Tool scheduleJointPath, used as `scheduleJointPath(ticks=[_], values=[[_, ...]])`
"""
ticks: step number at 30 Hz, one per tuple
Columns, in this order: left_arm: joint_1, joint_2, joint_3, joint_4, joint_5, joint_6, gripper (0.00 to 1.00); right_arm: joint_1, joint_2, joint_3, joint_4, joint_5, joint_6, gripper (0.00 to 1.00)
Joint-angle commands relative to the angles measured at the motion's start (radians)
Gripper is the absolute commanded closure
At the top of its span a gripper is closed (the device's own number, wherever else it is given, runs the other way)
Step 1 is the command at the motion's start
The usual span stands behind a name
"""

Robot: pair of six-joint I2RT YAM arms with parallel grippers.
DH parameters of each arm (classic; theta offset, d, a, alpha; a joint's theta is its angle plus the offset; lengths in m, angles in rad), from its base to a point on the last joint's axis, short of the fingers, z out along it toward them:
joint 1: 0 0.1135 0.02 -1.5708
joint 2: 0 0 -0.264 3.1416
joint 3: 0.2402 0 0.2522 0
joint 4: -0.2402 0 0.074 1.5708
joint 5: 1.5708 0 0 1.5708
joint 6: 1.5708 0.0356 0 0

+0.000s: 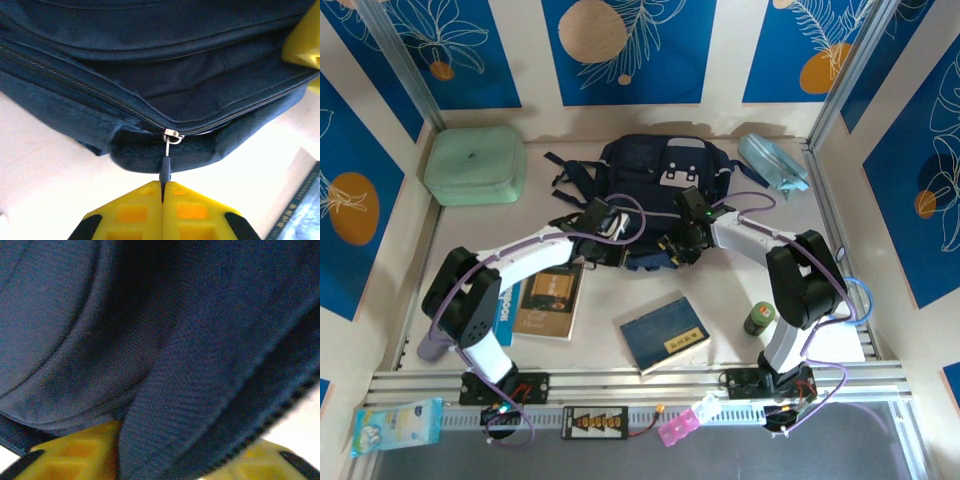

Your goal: Pack books, pencil case, and school supplies into a backpack

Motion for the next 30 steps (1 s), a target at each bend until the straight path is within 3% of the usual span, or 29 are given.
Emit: scheduleJointPath(ticks=[1,5,12,20,24,30], values=[[-0.002,0.007,0.035,-0.164,-0.161,0.05,1.0,0.004,-0.025,-0.021,0.009,0.067,-0.017,0.7],[-0.002,0.003,0.063,-0.237,-0.265,0.082,1.0,-0.006,-0.043,-0.027,-0.009,0.083,-0.048,0.79],[0.002,0.025,0.091,-0.296,-0.412,0.119,1.0,-0.028,-0.082,-0.061,0.011,0.071,-0.082,0.83],[0.013,0.095,0.178,-0.319,-0.455,0.154,1.0,-0.067,-0.141,-0.096,0.027,0.009,-0.17,0.9],[0.021,0.066,0.189,-0.292,-0.3,0.163,1.0,-0.078,-0.154,-0.089,0.019,-0.024,-0.215,0.9],[0.063,-0.007,0.16,-0.154,0.037,0.127,0.53,-0.091,-0.157,-0.092,0.018,-0.053,-0.253,0.9]])
